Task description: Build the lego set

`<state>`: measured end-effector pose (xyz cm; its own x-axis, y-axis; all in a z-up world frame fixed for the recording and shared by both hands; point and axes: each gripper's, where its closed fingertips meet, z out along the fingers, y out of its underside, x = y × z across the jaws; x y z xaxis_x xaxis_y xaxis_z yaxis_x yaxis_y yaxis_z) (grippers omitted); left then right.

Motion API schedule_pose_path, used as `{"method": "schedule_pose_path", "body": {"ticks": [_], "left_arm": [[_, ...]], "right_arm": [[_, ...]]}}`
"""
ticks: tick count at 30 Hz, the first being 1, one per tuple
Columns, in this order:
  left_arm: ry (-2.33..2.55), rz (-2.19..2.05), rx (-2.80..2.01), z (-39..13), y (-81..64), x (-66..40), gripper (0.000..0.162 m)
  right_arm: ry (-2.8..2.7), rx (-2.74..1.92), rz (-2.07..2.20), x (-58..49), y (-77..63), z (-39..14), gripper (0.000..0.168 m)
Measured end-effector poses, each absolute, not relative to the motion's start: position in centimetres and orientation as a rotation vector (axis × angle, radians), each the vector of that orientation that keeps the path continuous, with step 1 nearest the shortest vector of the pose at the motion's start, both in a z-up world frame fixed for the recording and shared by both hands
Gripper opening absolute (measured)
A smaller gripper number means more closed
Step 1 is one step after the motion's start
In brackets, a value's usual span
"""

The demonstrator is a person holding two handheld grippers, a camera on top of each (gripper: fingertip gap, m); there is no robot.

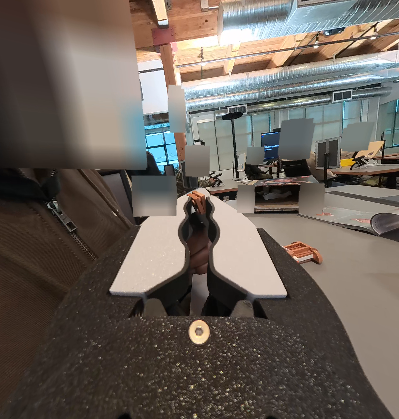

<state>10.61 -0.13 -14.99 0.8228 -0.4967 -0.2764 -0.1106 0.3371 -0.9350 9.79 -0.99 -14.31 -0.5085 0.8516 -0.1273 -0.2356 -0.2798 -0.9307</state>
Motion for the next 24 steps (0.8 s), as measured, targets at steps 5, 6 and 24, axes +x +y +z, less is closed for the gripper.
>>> {"method": "schedule_pose_path", "body": {"ticks": [5,6,24], "left_arm": [[0.629,-0.236,-1.188,-14.87,-0.44,10.87,0.008],[0.639,-0.231,-1.182,-14.86,-0.50,10.88,0.009],[0.735,-0.226,-1.189,-15.21,-0.89,10.59,0.008]], "right_arm": [[-1.195,-0.806,1.887,10.04,-1.31,-14.20,0.011],[-1.193,-0.803,1.892,10.06,-1.36,-14.19,0.011],[-1.217,-0.792,1.787,9.76,-1.74,-14.52,0.010]]}}
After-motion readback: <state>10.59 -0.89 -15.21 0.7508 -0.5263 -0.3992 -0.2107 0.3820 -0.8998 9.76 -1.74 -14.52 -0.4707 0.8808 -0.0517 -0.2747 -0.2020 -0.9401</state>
